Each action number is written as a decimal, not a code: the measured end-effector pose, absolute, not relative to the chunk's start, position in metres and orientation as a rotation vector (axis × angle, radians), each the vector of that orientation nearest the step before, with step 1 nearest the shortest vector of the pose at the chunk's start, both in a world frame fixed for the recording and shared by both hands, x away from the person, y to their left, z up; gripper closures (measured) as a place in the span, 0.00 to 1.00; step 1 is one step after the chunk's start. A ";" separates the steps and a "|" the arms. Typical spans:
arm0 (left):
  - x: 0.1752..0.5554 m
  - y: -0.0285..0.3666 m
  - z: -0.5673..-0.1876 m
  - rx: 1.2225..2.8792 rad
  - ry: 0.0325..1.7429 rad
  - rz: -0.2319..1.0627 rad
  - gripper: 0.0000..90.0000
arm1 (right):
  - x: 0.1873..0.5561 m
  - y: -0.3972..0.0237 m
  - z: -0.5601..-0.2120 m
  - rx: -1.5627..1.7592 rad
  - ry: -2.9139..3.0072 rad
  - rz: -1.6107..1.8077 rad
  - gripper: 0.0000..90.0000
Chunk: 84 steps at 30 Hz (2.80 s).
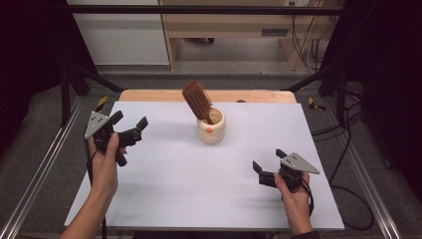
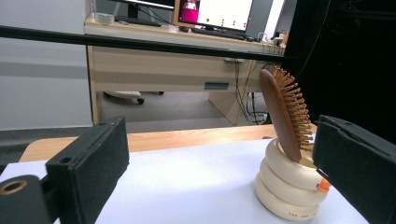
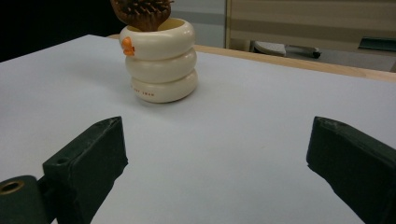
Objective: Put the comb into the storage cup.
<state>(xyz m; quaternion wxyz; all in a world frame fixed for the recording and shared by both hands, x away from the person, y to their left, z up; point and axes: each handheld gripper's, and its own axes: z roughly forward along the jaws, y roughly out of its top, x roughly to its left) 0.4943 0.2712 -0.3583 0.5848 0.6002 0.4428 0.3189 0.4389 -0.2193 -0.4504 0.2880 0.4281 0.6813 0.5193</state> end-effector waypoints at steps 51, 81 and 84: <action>0.447 0.320 -0.367 1.423 0.983 0.824 0.03 | 0.436 -0.223 -0.449 1.124 1.829 1.391 0.06; 0.423 0.351 -0.370 1.438 0.953 0.847 0.02 | 0.433 -0.225 -0.449 1.100 1.846 1.392 0.06; 0.421 0.352 -0.372 1.444 0.942 0.848 0.02 | 0.432 -0.225 -0.449 1.081 1.841 1.391 0.06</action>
